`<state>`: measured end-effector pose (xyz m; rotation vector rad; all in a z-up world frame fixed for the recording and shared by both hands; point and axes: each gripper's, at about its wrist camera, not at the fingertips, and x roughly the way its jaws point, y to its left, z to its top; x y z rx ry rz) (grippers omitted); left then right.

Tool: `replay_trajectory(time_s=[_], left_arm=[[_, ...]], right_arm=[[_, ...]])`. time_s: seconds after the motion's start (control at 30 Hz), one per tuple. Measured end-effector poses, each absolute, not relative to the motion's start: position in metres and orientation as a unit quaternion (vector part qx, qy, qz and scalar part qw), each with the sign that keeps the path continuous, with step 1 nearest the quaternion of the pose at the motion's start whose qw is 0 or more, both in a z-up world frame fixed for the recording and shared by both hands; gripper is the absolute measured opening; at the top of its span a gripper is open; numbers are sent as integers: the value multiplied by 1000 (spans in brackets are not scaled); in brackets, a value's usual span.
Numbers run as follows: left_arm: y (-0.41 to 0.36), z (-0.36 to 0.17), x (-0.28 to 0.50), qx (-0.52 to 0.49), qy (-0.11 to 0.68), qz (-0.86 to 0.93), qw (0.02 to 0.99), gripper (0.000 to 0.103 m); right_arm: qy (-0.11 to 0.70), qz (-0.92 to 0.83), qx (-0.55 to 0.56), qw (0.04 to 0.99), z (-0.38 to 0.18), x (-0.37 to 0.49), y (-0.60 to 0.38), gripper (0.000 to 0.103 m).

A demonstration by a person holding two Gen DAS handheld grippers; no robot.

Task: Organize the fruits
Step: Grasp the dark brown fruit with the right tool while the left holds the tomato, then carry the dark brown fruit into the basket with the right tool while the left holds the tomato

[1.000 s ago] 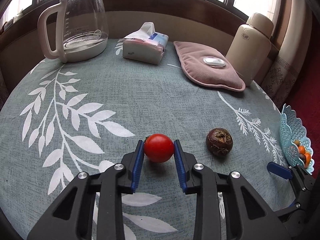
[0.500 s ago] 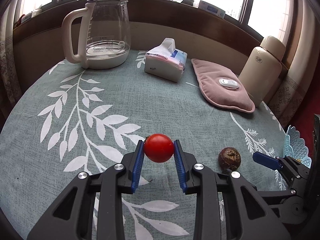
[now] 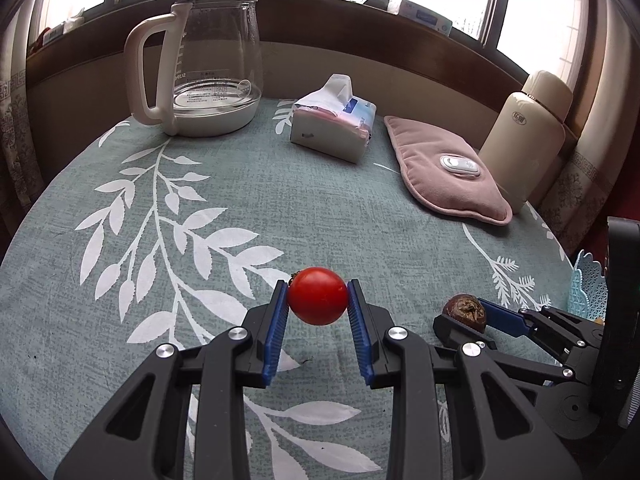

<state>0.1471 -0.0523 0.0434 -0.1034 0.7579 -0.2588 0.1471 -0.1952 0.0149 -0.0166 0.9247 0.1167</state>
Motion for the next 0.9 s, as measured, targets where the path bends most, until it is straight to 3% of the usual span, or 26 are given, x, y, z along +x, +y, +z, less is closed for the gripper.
replay_trajectory(time_s=[0.9], left_arm=[[-54, 48, 143, -51, 365, -130, 921, 30]], right_arm=[[395, 47, 44, 917, 64, 102, -211, 43]])
